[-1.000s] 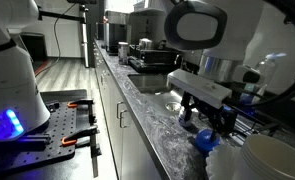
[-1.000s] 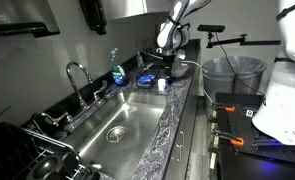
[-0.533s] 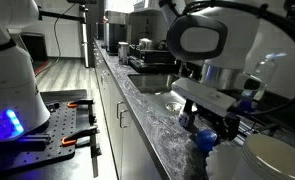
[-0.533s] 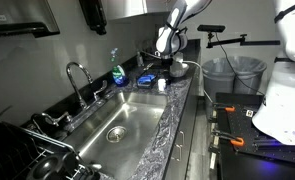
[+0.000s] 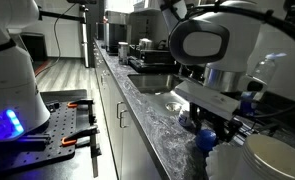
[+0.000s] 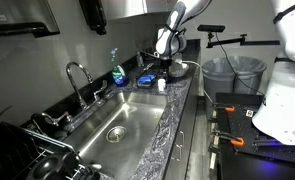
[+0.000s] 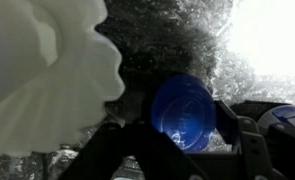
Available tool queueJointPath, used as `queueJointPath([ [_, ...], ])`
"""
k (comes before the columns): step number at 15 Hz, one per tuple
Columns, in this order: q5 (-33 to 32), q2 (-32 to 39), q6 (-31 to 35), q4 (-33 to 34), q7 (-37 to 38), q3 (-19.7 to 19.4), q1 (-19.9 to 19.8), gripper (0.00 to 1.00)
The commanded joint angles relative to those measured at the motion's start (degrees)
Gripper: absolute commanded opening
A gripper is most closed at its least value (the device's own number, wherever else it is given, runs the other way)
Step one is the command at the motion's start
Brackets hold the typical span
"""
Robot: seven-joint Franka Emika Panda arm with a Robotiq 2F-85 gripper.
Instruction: Move the container to the left
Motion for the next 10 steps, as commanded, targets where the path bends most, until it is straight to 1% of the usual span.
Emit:
queueJointPath([
  [1, -1.82, -0.13, 1.42, 0.25, 1.34, 0.83, -0.8, 0.36],
  [6, -3.19, -4.01, 2.28, -2.24, 3.08, -0.04, -0.48, 0.36],
  [10, -3.77, -6.74, 0.02, -2.53, 5.79, -1.0, -0.31, 0.36],
])
